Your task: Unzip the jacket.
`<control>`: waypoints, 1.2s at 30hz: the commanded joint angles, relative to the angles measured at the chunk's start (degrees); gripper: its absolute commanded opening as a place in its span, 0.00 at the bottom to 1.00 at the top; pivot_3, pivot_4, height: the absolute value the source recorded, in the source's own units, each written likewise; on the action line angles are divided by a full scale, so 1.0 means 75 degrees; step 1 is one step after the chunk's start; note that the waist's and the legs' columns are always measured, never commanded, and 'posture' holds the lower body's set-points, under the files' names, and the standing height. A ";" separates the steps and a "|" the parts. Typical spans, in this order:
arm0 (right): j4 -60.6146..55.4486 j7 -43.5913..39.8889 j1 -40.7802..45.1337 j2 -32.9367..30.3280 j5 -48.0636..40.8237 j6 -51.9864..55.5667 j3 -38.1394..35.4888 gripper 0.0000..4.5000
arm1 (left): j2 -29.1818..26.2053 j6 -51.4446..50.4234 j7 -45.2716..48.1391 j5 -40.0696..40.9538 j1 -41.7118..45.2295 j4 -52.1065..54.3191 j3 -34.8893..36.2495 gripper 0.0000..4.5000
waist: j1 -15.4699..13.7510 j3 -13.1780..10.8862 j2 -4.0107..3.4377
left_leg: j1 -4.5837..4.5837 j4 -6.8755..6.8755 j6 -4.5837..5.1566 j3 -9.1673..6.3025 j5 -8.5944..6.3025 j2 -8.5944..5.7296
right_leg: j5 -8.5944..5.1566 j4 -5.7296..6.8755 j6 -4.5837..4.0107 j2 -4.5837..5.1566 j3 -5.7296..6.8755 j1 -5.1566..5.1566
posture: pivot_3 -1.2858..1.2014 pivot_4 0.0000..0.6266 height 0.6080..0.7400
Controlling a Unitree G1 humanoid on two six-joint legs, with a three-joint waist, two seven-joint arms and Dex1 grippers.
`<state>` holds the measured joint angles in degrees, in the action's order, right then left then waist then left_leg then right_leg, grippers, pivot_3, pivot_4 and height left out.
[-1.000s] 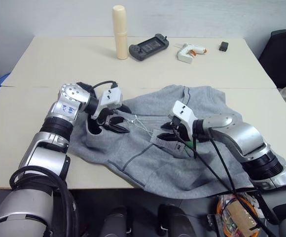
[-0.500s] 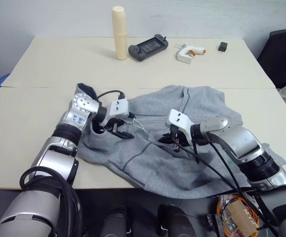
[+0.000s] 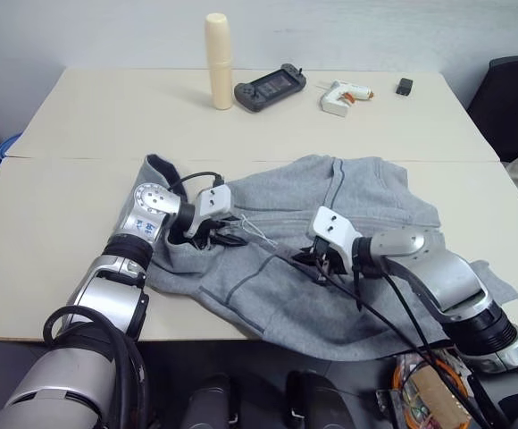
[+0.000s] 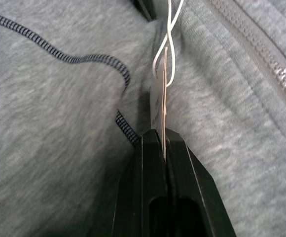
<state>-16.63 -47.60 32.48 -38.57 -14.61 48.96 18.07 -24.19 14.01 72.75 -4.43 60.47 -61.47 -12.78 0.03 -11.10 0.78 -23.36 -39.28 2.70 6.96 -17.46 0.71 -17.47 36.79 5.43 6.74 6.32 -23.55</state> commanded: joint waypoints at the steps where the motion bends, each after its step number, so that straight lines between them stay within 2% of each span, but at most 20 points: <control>1: -0.0367 0.0442 -0.0148 -0.0324 0.0231 0.0073 -0.0638 0.00 | 0.0004 -0.0041 -0.0097 -0.0376 -0.0224 -0.0233 -0.0230 0.41 | -0.0004 0.0001 0.0001 | 0.0004 0.0000 0.0000 0.0000 0.0000 0.0000 | 0.0000 0.0000 0.0000 0.0001 -0.0001 0.0003 | 0.52 0.24 1.00; 6: -0.0245 0.1186 -0.0353 -0.0501 0.0472 0.0156 -0.1480 0.00 | 0.0034 -0.0051 -0.0099 -0.0362 -0.0294 -0.0226 -0.0208 0.41 | -0.0008 0.0003 0.0000 | 0.0008 0.0000 0.0000 0.0000 0.0000 0.0000 | 0.0000 0.0001 0.0000 0.0003 -0.0003 0.0005 | 0.52 0.24 1.00; 12: 0.0743 0.2098 -0.0403 -0.0623 0.0766 -0.0217 -0.2559 0.00 | 0.0026 -0.0043 0.0018 -0.0314 -0.0467 -0.0058 -0.0191 0.41 | -0.0052 0.0007 0.0006 | 0.0009 0.0000 0.0002 0.0000 -0.0001 -0.0005 | 0.0000 0.0002 0.0000 0.0009 -0.0001 0.0011 | 0.52 0.24 1.00; 20: 0.2056 0.2526 -0.0598 -0.1003 0.1077 -0.1056 -0.3448 0.00 | -0.0003 -0.0034 0.0025 -0.0321 -0.0609 0.0086 -0.0158 0.41 | -0.0017 0.0016 -0.0007 | 0.0015 0.0006 0.0002 0.0005 -0.0001 -0.0004 | 0.0000 0.0001 0.0000 0.0006 -0.0005 0.0012 | 0.52 0.24 1.00; 32: 0.5035 0.2559 -0.1337 -0.3308 0.1634 -0.3448 -0.5052 0.00 | -0.0172 -0.0023 0.0057 -0.0294 -0.0780 0.0277 -0.0115 0.41 | 0.0016 0.0026 -0.0025 | 0.0030 0.0017 0.0003 0.0020 -0.0001 -0.0001 | 0.0000 -0.0004 0.0000 0.0002 -0.0019 0.0016 | 0.52 0.24 1.00; 36: 0.6138 0.2675 -0.1143 -0.3842 0.1590 -0.3930 -0.5443 0.00 | -0.0227 -0.0031 0.0094 -0.0283 -0.0860 0.0376 -0.0108 0.41 | 0.0051 0.0033 -0.0036 | 0.0042 0.0021 0.0002 0.0031 -0.0001 0.0006 | 0.0000 -0.0004 0.0000 0.0000 -0.0031 0.0018 | 0.52 0.24 1.00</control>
<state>26.19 -28.80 22.15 -64.28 -3.22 21.99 -19.18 -25.27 14.46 72.46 -4.54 56.80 -57.04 -11.76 0.42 -10.86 0.51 -23.04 -39.13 2.72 7.20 -17.47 0.76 -17.48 36.75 5.44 6.74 6.08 -23.41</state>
